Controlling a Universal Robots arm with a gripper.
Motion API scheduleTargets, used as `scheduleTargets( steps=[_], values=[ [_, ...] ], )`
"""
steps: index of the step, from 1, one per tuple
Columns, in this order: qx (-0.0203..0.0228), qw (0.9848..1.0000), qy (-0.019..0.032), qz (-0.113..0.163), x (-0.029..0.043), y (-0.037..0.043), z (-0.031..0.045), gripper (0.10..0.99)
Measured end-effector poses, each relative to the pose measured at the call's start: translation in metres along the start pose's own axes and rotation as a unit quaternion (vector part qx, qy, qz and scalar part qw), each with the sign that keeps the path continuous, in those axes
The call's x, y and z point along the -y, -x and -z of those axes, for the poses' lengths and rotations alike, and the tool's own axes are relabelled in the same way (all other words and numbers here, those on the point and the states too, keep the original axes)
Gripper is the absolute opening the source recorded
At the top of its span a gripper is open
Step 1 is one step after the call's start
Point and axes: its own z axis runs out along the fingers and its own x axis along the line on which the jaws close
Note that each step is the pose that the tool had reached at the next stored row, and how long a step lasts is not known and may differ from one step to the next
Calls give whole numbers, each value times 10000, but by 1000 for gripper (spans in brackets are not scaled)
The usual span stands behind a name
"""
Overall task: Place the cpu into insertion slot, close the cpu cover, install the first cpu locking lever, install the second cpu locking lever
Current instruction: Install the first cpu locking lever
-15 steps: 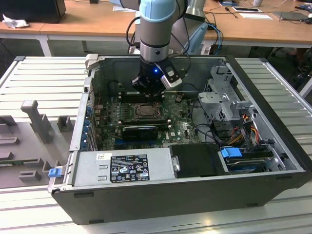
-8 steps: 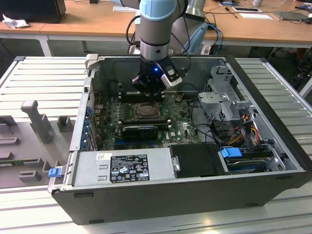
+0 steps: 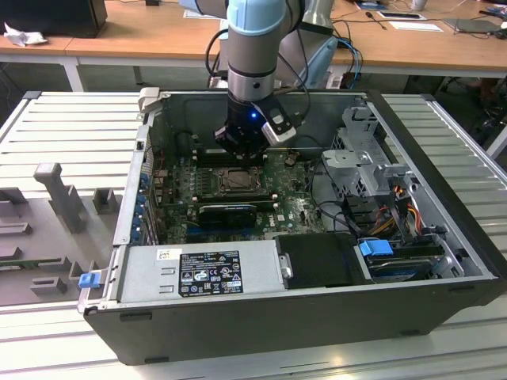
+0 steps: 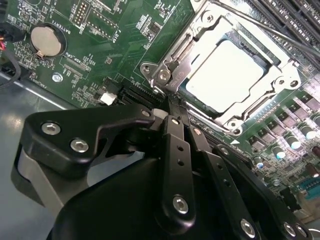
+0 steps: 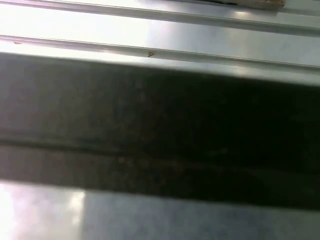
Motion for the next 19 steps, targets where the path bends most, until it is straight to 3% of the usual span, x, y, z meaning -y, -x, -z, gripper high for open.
scheduleTargets(
  steps=[3, 6, 19],
  values=[
    [4, 10000, 30, -1, -1, 3, 7, 106],
    [4, 10000, 30, 0, -6, 5, 84, 106],
    [3, 10000, 30, 0, 21, 3, 87, 106]
  ],
)
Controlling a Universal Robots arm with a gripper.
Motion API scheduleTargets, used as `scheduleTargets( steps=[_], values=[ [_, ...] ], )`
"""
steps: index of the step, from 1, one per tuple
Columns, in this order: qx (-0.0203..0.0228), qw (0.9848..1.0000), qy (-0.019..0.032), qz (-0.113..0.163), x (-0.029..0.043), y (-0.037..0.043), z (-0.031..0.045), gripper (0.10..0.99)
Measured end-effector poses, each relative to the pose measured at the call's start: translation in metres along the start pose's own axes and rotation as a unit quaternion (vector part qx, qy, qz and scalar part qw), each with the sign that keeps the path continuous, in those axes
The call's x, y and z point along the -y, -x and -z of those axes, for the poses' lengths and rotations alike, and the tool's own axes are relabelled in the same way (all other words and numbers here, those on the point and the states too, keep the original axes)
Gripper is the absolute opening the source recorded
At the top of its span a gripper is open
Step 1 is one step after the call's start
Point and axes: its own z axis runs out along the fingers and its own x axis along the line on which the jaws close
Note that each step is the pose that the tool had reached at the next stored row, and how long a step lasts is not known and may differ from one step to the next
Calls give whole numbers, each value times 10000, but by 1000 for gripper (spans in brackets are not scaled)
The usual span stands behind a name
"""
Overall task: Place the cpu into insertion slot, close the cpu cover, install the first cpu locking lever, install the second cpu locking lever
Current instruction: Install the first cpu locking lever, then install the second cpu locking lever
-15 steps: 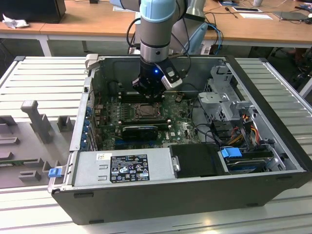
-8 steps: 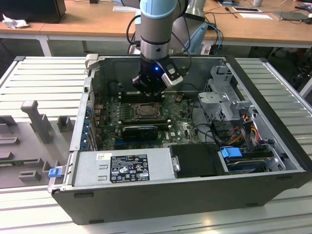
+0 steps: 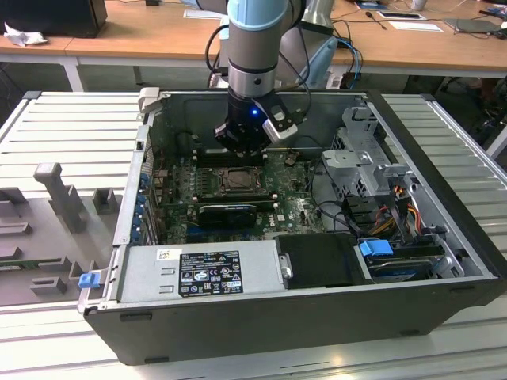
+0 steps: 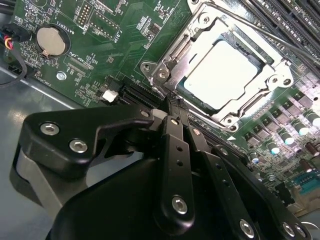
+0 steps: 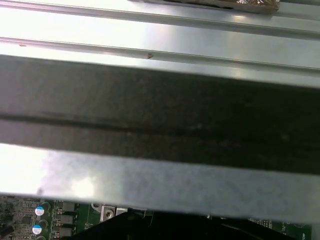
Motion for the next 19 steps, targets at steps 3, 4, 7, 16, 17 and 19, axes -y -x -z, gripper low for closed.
scheduleTargets(
  steps=[3, 4, 7, 16, 17, 19],
  values=[
    [0, 10000, 0, 0, 5, -1, 1, 106],
    [0, 10000, -1, 0, 6, -1, 1, 106],
    [0, 10000, 0, 0, 9, -1, 1, 106],
    [0, 10000, 6, 1, 28, 0, 183, 106],
    [1, 10000, 8, 1, 35, -1, 193, 106],
    [1, 10000, 9, 0, 72, -4, 200, 106]
  ],
)
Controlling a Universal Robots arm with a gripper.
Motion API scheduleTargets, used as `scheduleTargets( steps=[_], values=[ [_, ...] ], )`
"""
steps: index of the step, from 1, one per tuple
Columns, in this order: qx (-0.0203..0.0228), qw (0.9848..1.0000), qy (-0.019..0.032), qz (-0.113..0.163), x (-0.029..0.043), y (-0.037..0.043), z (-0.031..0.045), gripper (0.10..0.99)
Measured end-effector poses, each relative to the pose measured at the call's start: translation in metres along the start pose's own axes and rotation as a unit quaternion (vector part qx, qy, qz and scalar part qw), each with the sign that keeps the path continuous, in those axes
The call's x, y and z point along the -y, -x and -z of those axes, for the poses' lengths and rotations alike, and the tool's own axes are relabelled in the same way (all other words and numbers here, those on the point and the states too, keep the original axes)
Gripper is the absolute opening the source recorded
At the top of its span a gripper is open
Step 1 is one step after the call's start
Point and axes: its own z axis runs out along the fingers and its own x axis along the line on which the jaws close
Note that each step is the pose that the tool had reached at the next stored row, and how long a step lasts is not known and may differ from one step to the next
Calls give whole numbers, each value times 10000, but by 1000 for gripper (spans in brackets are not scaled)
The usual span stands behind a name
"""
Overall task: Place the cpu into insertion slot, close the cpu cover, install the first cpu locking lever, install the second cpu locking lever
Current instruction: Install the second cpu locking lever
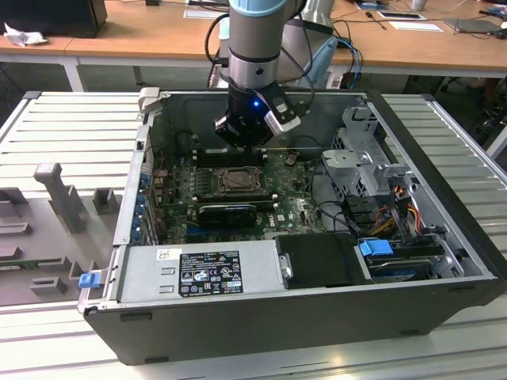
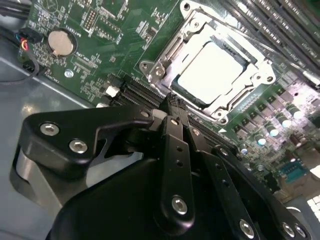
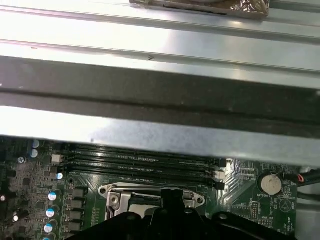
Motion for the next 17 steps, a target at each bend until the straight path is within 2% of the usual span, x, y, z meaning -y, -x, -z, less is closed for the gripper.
scheduleTargets(
  steps=[3, 6, 8, 10, 13, 17],
  values=[
    [0, 10000, 0, -1, 100, -10, 8, 106],
    [0, 10000, 0, -1, 291, -28, 22, 106],
    [0, 10000, 0, 0, 347, -33, 26, 106],
    [0, 10000, 0, -1, 356, -33, 90, 106],
    [0, 10000, 0, 0, 385, -37, 97, 106],
    [0, 10000, 0, 0, 546, -55, 110, 106]
  ],
)
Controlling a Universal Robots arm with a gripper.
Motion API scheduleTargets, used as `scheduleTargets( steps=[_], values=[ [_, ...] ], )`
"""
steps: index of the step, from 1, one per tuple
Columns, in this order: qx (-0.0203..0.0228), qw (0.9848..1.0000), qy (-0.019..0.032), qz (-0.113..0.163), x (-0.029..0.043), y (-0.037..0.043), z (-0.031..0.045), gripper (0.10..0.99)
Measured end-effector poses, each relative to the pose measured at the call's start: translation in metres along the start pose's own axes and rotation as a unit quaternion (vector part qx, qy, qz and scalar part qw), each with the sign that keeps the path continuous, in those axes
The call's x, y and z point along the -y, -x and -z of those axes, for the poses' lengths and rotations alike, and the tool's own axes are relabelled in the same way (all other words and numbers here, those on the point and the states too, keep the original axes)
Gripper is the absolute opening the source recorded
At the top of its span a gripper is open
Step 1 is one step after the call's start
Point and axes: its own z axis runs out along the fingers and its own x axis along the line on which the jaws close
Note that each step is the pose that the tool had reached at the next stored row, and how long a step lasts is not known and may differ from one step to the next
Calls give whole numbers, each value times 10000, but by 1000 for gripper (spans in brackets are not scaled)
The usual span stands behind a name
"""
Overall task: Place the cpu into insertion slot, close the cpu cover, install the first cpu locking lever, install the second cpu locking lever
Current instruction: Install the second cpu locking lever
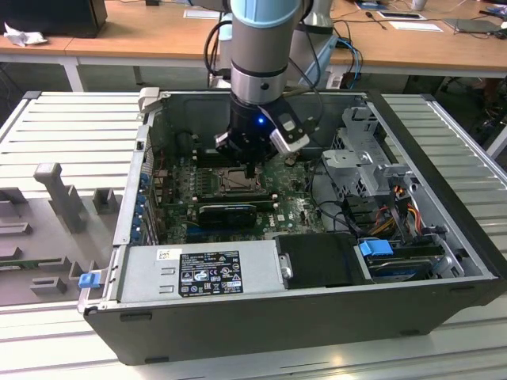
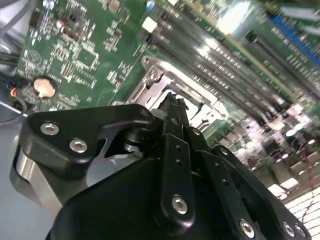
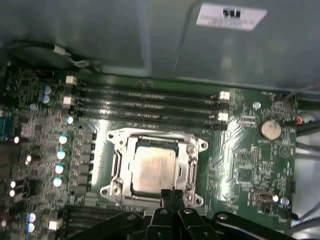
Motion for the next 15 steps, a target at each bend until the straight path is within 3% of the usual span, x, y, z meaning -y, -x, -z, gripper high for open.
scheduleTargets(
  steps=[3, 7, 9, 10, 11, 12, 15],
  values=[
    [0, 10000, 1, 0, 62, -6, 5, 106],
    [-2, 10000, 1, 1, 88, -8, 14, 106],
    [-6, 10000, 5, -1, 174, -17, 20, 106],
    [-25, 10000, 25, -3, 193, -19, 21, 106],
    [-59, 9999, 93, -6, 213, -21, 21, 106],
    [-57, 9999, 143, -7, 225, -39, 19, 106],
    [-56, 9999, 151, -6, 235, -221, 14, 106]
  ],
)
